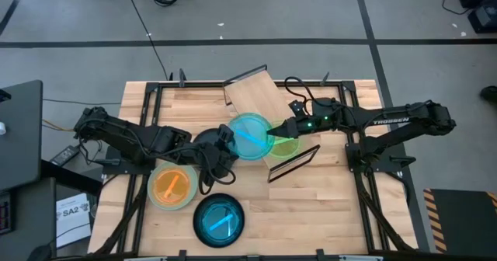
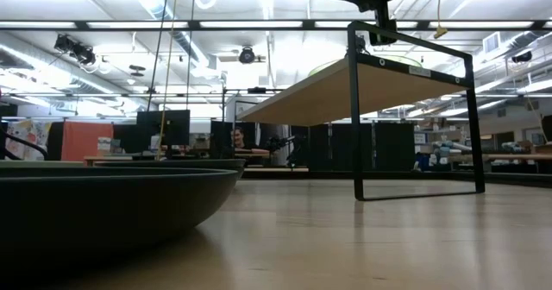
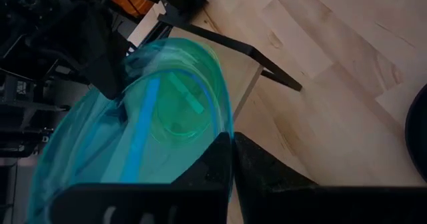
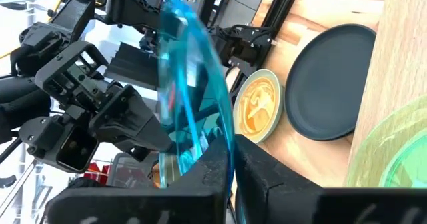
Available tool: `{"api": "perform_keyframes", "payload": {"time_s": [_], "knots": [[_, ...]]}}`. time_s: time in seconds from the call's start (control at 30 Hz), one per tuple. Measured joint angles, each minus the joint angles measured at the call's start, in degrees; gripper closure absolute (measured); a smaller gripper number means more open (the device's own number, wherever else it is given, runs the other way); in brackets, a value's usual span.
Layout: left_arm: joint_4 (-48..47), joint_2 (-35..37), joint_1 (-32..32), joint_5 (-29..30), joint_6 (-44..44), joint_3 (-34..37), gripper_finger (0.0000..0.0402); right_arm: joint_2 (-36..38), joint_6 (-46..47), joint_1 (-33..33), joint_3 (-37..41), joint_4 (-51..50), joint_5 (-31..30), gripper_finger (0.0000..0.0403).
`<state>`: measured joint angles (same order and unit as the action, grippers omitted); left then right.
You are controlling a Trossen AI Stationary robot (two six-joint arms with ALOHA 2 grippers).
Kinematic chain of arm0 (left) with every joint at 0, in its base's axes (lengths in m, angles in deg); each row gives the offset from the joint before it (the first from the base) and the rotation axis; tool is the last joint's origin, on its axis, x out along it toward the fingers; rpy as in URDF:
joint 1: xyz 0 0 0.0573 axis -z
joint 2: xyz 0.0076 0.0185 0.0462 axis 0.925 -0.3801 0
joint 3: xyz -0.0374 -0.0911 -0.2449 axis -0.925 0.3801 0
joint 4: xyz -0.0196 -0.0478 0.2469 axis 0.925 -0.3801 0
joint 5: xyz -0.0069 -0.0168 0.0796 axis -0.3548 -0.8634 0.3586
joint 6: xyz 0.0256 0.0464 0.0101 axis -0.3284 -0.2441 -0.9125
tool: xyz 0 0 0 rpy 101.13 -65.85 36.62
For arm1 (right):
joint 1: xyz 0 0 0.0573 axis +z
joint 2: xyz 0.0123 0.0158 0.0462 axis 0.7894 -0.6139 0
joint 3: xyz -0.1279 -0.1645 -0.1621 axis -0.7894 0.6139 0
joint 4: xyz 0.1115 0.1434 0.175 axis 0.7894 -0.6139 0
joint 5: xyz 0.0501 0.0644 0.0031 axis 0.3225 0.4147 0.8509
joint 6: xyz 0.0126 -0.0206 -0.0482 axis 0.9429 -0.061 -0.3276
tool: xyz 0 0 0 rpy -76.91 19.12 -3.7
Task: Place and stack plates onto a shelf
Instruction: Stack the top transparent blue plate on top of the transparent green plate on the shelf
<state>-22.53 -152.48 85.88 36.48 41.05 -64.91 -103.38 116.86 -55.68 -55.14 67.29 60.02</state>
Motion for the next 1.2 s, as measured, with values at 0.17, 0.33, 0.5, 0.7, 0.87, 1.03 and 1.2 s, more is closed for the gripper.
{"api": "perform_keyframes", "payload": {"time_s": [0.17,0.33,0.5,0.7,0.87,1.03,1.2], "knots": [[0.6,0.0,0.0,0.0,0.0,0.0,0.0337,0.0,-1.4,0.0,0.0,0.0,0.0,0.0387],[2.3,0.0,0.0,0.2,0.0,0.0,0.0294,0.0,-3.0,0.0,0.0,0.0,0.1,0.0390],[5.2,0.0,0.0,0.2,0.1,0.0,0.0259,0.0,-5.1,0.0,0.0,0.1,0.2,0.0390],[8.4,0.0,0.0,0.2,0.2,0.0,0.0234,0.5,-7.7,-2.0,0.0,0.1,0.3,0.0391],[9.4,0.0,0.0,0.1,0.2,0.0,0.0233,2.2,-9.6,-5.0,0.1,-2.0,0.9,0.0391],[9.5,0.0,0.0,0.0,0.7,0.0,0.0233,4.7,-11.1,-8.0,0.1,-7.8,2.5,0.0391],[9.5,0.0,0.0,0.0,3.7,0.0,0.0233,8.3,-12.0,-10.5,0.1,-14.7,6.2,0.0392]]}}
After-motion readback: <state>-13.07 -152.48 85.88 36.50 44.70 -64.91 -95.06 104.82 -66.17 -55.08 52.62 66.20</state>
